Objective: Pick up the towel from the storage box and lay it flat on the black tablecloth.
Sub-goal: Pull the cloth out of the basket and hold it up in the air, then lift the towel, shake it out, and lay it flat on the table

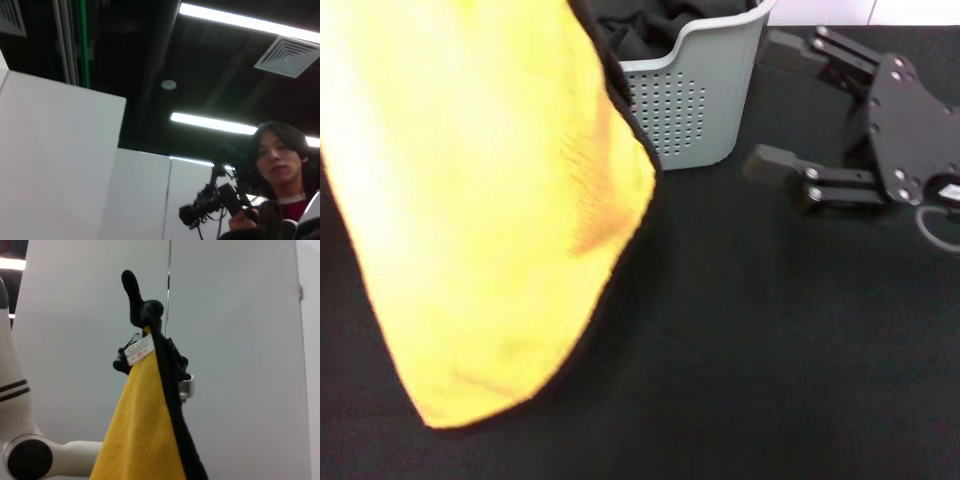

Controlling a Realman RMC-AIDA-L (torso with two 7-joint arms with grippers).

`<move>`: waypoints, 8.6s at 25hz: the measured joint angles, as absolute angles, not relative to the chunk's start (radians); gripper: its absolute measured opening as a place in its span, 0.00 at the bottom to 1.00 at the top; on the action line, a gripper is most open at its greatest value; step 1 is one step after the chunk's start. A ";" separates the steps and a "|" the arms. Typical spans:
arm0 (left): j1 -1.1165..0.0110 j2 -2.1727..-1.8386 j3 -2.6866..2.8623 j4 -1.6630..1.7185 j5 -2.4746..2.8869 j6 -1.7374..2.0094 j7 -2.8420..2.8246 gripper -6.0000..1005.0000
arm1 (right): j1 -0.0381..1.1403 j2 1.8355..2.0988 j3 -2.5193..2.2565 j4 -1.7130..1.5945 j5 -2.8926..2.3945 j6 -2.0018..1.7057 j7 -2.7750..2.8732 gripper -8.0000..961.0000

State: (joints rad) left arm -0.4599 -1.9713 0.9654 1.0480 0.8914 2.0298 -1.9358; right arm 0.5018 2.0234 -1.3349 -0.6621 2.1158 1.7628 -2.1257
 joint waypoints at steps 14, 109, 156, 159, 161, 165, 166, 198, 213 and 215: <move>-0.471 -1.996 1.008 1.046 0.879 2.032 -1.939 0.03 | 0.592 2.027 -1.452 -0.584 2.114 1.675 -2.203 0.87; -0.345 -2.104 0.954 0.272 1.162 1.981 -0.252 0.35 | 0.562 2.028 -1.330 -1.147 2.324 1.198 -1.943 0.01; -0.519 -2.109 0.814 -0.151 1.004 1.879 1.311 0.44 | 0.860 2.028 -1.513 -0.986 2.466 0.921 -1.894 0.01; -0.526 -2.109 0.815 -0.157 1.005 1.880 1.316 0.43 | 0.861 2.028 -1.512 -0.982 2.470 0.921 -1.895 0.01; -0.534 -2.109 0.815 -0.158 1.007 1.883 1.317 0.43 | 0.862 2.028 -1.512 -0.979 2.470 0.919 -1.897 0.01; -0.551 -2.109 0.815 -0.170 1.017 1.896 1.310 0.42 | 0.864 2.028 -1.512 -0.962 2.471 0.918 -1.899 0.01; -0.557 -2.109 0.815 -0.178 1.017 1.908 1.301 0.41 | 0.865 2.028 -1.512 -0.957 2.473 0.918 -1.899 0.01; -0.573 -2.109 0.813 -0.224 1.119 2.031 1.030 0.19 | 0.861 2.028 -1.500 -0.868 2.507 0.862 -1.946 0.02; -0.563 -2.109 0.792 -0.215 1.118 2.033 0.796 0.10 | 0.837 2.026 -1.515 -0.857 2.498 0.886 -1.913 0.02; -0.560 -2.106 0.749 -0.212 1.119 2.034 0.629 0.10 | 0.818 2.022 -1.525 -0.867 2.489 0.894 -1.882 0.02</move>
State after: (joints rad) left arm -0.5597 -2.1060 0.7487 -0.2121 1.1190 2.0335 0.6286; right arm 0.8177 2.0222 -1.5249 -0.8668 2.4894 0.8942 -1.8820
